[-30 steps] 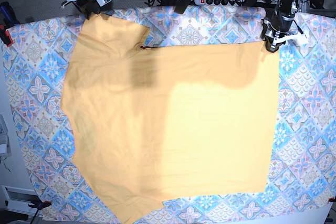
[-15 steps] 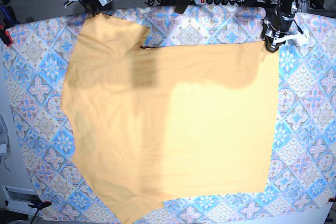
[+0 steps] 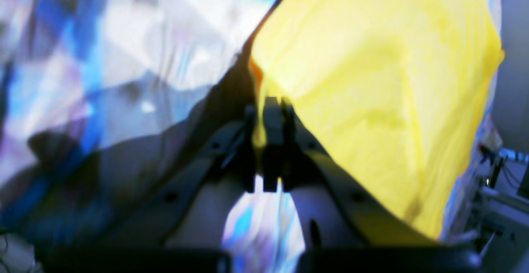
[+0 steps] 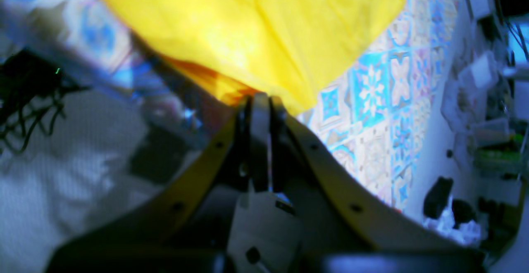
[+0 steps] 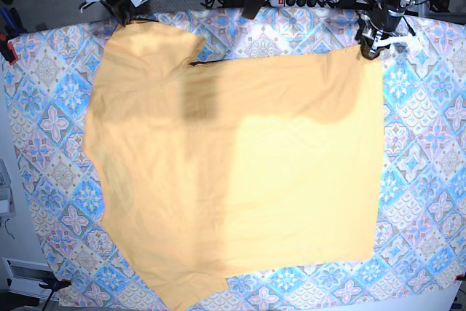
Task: Fold the T-shirt properly
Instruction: 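Lift the shirt corners and pull them apart to straighten the shirt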
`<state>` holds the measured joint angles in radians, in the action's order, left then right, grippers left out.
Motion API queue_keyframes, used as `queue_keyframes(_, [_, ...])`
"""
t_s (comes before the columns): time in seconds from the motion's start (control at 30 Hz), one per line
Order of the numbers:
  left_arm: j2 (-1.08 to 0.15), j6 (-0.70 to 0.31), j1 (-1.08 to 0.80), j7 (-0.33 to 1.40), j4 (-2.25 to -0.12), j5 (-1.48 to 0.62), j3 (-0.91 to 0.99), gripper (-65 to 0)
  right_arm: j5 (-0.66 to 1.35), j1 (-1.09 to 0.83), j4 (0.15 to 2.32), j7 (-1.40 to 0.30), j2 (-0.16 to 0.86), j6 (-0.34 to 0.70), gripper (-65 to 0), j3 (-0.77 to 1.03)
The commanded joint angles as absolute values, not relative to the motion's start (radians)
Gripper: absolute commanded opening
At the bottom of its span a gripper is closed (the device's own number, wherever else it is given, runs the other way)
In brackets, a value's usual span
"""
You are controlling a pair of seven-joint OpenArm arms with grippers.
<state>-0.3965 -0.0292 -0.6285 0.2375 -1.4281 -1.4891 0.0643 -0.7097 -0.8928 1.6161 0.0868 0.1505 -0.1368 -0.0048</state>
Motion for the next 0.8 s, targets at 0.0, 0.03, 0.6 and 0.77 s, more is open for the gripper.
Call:
queue_keyframes(0.0, [-0.409,-0.012,-0.661,0.248,-1.443,-1.484,0.087,-65.0,-0.71,-0.915,1.63,0.097,0.156,-0.156,-64.7,0.001])
queue_keyframes(0.03, [-0.409,-0.012,-0.677,0.248,-1.449,-1.484,0.097,-65.0,-0.708,-0.918,1.632,0.099,0.156,-0.156,-64.7,0.002])
queue_keyframes(0.6, [-0.449,-0.084,-0.802,0.249,-1.466,-1.474,0.182,-65.0,-0.596,-1.046,1.63,0.177,0.205,-0.157,-64.7,0.081])
queue_keyframes(0.77, [-0.466,-0.084,-0.828,0.249,-1.511,-1.474,0.185,-65.0,-0.598,-1.059,1.632,0.191,0.205,-0.157,-64.7,0.077])
